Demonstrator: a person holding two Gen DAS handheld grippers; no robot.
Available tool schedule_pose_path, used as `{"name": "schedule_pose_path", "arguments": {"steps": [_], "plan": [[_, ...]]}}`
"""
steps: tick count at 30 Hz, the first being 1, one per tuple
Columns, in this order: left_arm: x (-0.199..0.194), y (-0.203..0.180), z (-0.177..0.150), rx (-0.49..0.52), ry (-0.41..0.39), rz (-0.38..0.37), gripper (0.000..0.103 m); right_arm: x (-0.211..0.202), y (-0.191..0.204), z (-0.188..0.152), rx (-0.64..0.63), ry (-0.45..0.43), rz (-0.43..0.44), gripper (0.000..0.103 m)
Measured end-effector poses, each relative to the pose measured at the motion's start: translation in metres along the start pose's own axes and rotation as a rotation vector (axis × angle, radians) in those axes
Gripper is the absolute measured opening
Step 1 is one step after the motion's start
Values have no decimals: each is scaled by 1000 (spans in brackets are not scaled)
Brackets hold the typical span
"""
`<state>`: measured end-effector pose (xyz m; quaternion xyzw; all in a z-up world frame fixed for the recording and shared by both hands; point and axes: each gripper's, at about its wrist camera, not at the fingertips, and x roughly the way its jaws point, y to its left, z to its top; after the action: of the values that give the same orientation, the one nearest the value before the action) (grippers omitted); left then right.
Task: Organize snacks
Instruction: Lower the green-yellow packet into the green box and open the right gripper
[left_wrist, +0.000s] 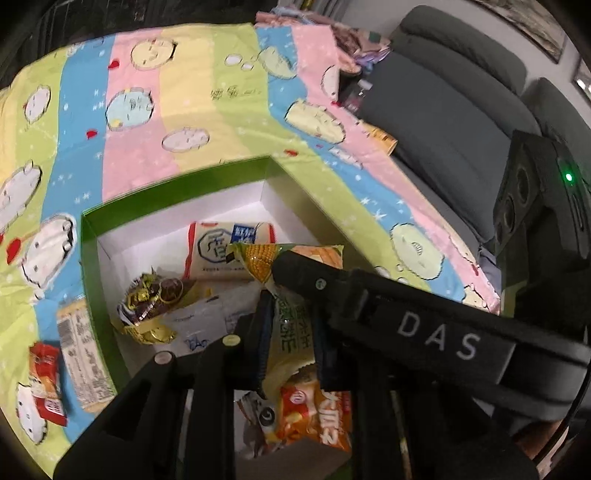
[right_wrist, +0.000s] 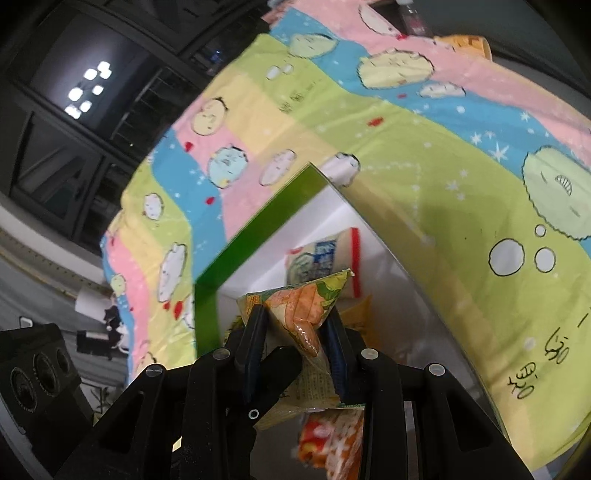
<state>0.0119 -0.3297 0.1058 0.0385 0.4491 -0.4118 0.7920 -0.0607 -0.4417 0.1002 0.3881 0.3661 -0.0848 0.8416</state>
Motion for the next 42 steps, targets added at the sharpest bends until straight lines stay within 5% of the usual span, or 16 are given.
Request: {"name": "schedule_pose_path", "arguments": {"steps": [8,21,23,26,42], "plan": [[27,23,-12,-186,97,-100,18,14,-15,-5,27,24,-110,29],[23,8,-33,-245,117,-14,17,7,-27,-17,29,21,-183,29],[22,7,-37,-257,101,-13,17,5,-25,-18,14,25,-203,28],[37,10,-47,-295,194,-28,24,3,-19,-24,-38,24,-270,24],[35,-21,-58,-274,178,-34,19,-22,-38,-41,-30,18,-294,22]]}}
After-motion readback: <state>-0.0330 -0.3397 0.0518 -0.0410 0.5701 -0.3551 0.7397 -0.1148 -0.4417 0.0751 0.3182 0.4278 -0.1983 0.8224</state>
